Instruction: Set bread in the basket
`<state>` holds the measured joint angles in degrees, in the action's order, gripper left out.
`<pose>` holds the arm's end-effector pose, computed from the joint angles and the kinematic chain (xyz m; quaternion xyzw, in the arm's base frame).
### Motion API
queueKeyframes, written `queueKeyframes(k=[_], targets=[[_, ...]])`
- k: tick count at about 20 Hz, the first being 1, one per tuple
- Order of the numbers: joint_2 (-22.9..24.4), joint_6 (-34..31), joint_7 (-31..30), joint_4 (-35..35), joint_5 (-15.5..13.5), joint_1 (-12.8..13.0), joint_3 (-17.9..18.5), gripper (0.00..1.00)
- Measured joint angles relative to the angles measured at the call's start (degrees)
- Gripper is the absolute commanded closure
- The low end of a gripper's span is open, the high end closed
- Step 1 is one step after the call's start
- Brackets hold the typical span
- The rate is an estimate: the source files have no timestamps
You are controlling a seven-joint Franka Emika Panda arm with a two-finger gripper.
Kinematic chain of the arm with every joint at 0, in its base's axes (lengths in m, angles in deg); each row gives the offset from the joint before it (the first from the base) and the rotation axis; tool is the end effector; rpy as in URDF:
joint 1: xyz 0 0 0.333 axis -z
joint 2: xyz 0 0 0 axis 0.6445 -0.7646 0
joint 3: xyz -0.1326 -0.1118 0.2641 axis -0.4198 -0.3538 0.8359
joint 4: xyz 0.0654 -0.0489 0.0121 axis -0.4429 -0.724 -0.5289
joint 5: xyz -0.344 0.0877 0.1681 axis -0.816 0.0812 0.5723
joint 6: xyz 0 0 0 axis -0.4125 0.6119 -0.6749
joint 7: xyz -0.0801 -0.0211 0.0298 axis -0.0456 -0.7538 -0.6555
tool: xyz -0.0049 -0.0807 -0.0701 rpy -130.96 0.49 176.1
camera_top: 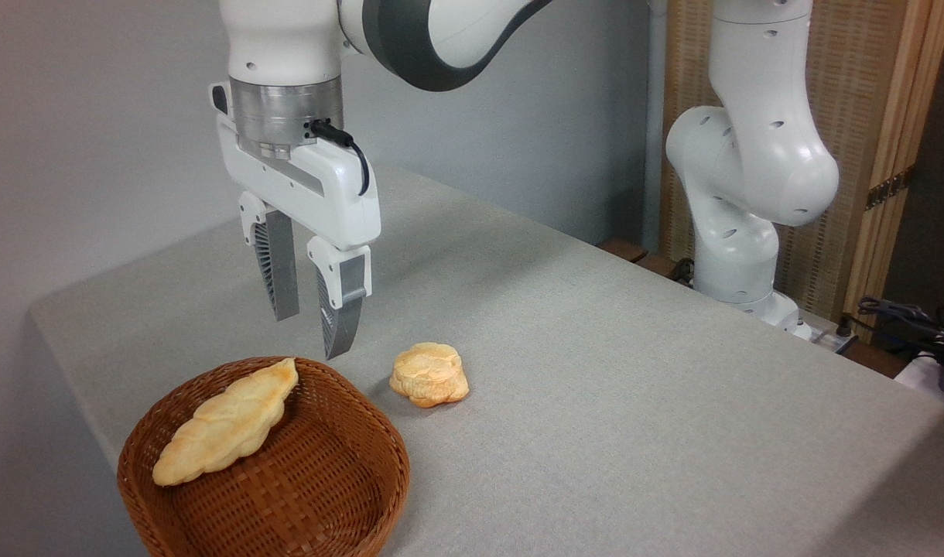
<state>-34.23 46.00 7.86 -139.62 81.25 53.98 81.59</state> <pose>0.5805 -0.0724 0.5511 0.9334 -0.3482 0.0869 0.0044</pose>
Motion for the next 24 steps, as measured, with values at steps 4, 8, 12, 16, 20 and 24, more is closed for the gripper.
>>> queueKeyframes(k=[4, 8, 12, 16, 20, 24], targets=[[-0.7, -2.2, 0.0, -0.1, 0.0, 0.1, -1.1, 0.0], [-1.6, -6.0, -0.1, -0.8, 0.0, 0.2, -2.0, 0.0], [-1.0, -6.4, 0.0, -5.4, 0.0, -0.1, -2.0, 0.0], [0.2, -6.4, 0.0, -11.0, 0.2, -0.3, -1.7, 0.0], [0.3, -6.3, 0.1, -13.8, 1.2, -0.2, -1.9, 0.0], [-0.3, -6.0, 0.1, -14.5, 1.2, 0.5, -2.4, 0.0]])
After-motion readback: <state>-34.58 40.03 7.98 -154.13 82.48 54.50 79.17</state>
